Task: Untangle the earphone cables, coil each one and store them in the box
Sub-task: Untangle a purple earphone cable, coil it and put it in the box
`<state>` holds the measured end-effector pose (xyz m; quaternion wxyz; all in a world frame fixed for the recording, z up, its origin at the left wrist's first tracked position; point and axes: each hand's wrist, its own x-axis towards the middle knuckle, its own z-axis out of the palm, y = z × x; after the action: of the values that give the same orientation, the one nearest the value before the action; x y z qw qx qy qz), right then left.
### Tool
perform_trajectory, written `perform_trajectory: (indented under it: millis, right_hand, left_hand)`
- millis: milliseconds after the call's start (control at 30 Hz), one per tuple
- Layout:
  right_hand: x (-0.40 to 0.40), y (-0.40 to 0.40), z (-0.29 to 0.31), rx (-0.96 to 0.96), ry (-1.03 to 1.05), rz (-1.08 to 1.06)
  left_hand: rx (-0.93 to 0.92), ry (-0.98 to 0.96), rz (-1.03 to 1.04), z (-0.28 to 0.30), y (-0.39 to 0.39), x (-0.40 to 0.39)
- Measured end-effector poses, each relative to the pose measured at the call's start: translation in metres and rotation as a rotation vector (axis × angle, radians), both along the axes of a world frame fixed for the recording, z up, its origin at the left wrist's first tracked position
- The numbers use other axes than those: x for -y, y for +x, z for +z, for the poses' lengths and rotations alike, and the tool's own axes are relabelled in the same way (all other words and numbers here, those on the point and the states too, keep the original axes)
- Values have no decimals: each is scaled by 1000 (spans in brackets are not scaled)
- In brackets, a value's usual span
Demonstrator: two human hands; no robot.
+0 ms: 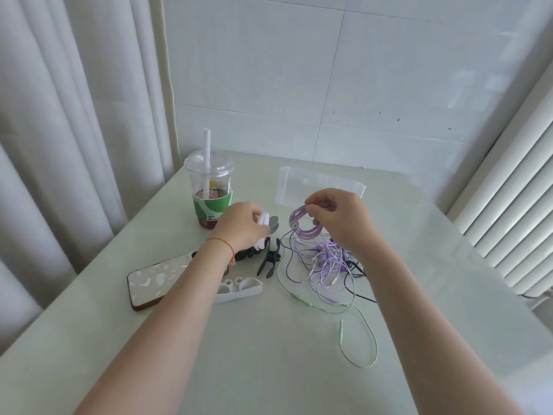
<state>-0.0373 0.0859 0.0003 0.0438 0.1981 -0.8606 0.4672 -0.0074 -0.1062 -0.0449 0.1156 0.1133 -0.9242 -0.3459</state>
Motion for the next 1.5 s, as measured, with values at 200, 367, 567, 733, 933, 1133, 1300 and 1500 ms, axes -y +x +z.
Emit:
perform_trajectory:
  millis: [200, 367, 567, 733, 933, 1133, 1300, 1500]
  right_hand:
    - [-15, -1, 14, 64, -207, 55]
    - [-32, -8, 24, 98, -327, 136]
    - [-48, -15, 23, 128, -343, 216]
    - [-47, -20, 20, 128, -308, 205]
    - [-36, -19, 10, 128, -177, 174]
    - [-37, -22, 2, 137, -112, 134]
    - [-39, -23, 1, 140, -98, 134]
    - [-38, -24, 1, 138, -88, 137]
  left_hand:
    - [-125, 929, -197, 31, -1, -13]
    - [-171, 1062, -269, 46, -10, -36]
    - [-184, 607, -184, 45, -21, -47]
    - [30, -214, -19, 25, -30, -22]
    - [52, -125, -12, -2, -36, -27]
    - [24, 316, -182, 0, -35, -33]
    - [-11, 532, -163, 2, -40, -28]
    - [-38, 558, -141, 3, -38, -29]
